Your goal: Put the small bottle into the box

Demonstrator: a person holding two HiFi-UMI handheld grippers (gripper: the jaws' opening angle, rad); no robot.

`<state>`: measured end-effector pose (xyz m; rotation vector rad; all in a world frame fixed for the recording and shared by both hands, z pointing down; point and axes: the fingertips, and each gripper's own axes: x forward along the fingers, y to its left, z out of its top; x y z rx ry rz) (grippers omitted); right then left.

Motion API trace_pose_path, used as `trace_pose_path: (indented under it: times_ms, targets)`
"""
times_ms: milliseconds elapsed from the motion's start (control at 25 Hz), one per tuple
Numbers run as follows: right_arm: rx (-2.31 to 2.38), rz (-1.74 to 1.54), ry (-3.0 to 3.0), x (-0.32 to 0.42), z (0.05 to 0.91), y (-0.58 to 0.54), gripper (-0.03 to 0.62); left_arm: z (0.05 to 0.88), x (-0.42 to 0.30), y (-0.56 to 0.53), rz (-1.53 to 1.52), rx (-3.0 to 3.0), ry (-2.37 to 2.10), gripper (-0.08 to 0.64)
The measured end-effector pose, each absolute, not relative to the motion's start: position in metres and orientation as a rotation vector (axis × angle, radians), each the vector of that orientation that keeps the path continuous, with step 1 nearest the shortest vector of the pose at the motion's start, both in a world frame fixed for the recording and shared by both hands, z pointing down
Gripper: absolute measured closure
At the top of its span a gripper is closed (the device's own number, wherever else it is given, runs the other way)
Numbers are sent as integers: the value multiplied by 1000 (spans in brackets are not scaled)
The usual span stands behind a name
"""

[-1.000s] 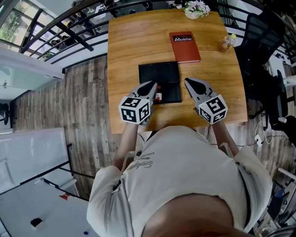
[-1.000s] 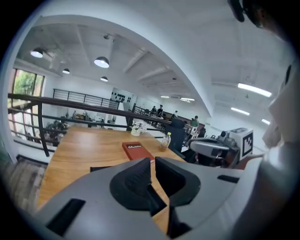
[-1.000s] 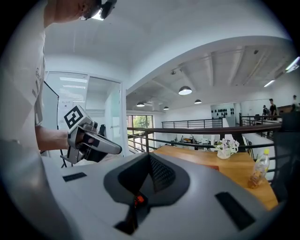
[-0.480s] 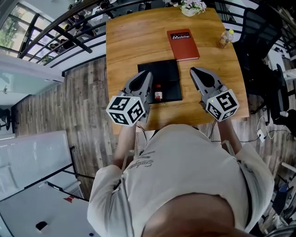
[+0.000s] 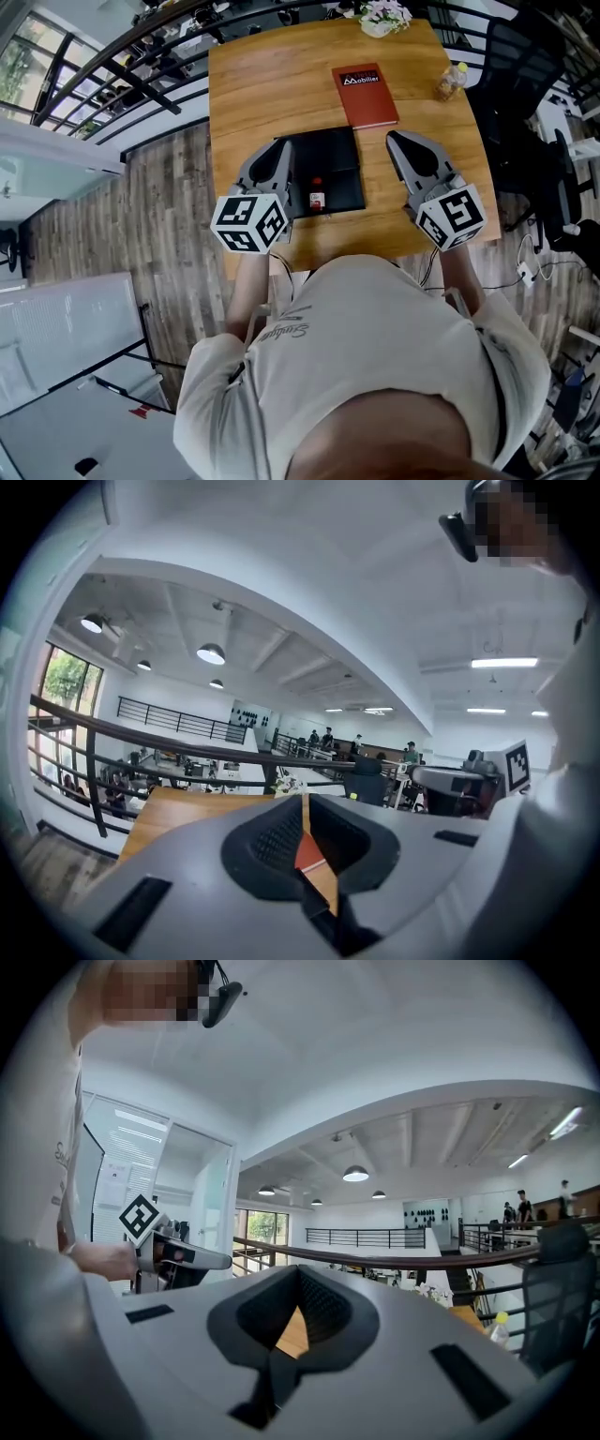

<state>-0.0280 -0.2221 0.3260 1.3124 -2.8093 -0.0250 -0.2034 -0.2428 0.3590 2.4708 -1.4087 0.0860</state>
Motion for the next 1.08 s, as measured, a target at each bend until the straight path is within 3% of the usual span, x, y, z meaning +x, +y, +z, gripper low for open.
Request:
trace_pose_path:
  times_ms: [1080]
  targets:
    - [1288, 126, -2818, -40, 350, -216, 597, 378, -208, -232, 161, 2473, -1378, 526]
